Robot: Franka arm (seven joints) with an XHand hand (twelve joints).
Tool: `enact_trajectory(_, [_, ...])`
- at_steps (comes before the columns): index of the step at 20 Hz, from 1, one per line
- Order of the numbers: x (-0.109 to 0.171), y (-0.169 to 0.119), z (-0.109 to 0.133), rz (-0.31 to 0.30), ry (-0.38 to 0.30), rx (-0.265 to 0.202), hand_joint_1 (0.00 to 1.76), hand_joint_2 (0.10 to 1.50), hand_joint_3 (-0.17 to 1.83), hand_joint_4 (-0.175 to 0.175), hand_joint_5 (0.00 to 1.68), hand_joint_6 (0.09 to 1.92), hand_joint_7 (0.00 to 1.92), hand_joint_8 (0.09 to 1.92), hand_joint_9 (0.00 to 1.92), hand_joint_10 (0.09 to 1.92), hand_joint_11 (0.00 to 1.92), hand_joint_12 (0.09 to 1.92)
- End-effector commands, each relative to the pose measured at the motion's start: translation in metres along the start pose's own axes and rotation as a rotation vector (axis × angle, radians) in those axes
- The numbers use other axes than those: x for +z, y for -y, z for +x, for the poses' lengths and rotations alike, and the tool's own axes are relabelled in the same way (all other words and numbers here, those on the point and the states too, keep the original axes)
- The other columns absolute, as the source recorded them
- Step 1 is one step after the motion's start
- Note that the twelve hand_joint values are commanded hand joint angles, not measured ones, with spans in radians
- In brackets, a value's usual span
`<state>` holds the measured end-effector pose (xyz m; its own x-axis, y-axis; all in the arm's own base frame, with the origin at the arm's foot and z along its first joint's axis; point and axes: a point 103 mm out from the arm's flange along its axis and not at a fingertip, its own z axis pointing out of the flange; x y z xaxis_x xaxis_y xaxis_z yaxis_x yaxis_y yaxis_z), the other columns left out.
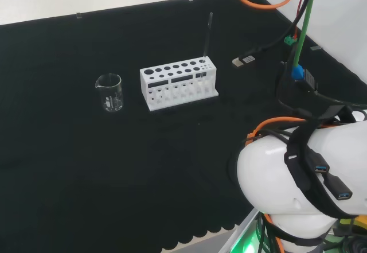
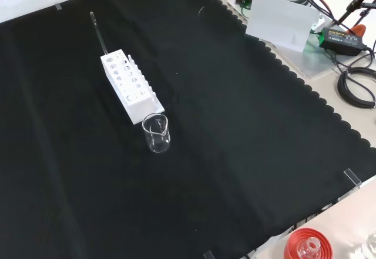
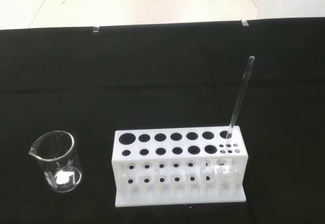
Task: Take the glass rod from the white test tube rack.
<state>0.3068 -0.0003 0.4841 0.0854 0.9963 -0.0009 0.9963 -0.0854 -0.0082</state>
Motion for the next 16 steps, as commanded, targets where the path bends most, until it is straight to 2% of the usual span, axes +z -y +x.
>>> enact_trajectory(1, [0.001, 0.0, -0.001, -0.009, 0.008, 0.001, 0.5, 0.81, 0.55, 0.023, 0.0, 0.09, 0.0, 0.09, 0.0, 0.09, 0.0, 0.09])
enact_trajectory(3, [0.001, -0.001, 0.001, -0.006, 0.02, 0.009, 0.5, 0.85, 0.47, 0.023, 0.0, 0.09, 0.0, 0.09, 0.0, 0.09, 0.0, 0.09])
enact_trajectory(8, [0.001, -0.002, 0.005, -0.004, 0.016, 0.014, 0.49, 0.86, 0.44, 0.023, 0.0, 0.09, 0.0, 0.09, 0.0, 0.09, 0.0, 0.09])
enact_trajectory(12, [0.0, -0.004, 0.0, 0.008, 0.036, 0.01, 0.49, 0.87, 0.43, 0.022, 0.0, 0.09, 0.0, 0.09, 0.0, 0.09, 0.0, 0.09])
enact_trajectory(16, [0.006, -0.003, -0.006, 0.019, 0.026, 0.014, 0.49, 0.87, 0.43, 0.022, 0.0, 0.09, 0.0, 0.09, 0.0, 0.09, 0.0, 0.09])
